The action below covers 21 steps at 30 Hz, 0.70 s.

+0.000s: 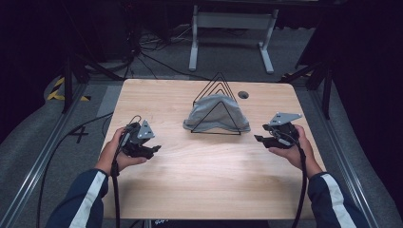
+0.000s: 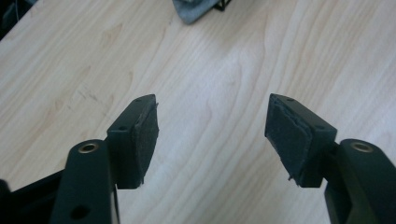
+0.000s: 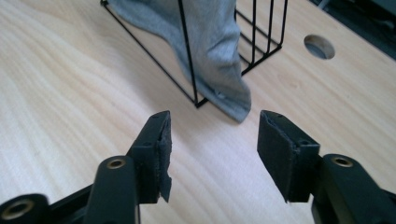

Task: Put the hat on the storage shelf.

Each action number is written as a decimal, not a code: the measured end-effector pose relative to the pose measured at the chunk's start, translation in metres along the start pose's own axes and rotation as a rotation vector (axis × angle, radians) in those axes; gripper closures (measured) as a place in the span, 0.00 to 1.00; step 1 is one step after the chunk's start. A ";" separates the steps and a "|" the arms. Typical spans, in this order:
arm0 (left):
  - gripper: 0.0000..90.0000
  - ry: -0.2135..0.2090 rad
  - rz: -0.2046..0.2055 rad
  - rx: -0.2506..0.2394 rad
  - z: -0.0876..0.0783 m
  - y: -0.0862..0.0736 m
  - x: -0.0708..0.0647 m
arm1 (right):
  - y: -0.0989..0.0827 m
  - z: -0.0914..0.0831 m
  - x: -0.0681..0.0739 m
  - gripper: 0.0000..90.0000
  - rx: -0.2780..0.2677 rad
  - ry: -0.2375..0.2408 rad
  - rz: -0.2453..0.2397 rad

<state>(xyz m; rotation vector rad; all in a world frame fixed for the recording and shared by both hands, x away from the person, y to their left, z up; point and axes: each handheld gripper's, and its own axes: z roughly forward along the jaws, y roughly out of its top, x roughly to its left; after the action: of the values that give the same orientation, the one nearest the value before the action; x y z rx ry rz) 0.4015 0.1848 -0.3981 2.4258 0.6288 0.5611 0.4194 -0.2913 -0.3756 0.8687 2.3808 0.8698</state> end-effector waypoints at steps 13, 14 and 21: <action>0.29 -0.002 0.017 0.058 -0.008 -0.044 -0.020 | -0.044 -0.013 0.016 0.45 0.007 0.001 -0.011; 0.29 -0.004 0.020 0.061 -0.008 -0.045 -0.021 | -0.050 -0.013 0.017 0.44 0.012 0.000 -0.007; 0.28 -0.039 -0.052 0.020 -0.004 -0.068 -0.028 | -0.086 -0.020 0.018 0.38 0.016 0.007 0.040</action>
<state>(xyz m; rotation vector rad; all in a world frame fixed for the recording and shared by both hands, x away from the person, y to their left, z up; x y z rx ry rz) 0.3562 0.2205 -0.4436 2.4255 0.6822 0.4874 0.3606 -0.3383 -0.4249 0.9239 2.3870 0.8712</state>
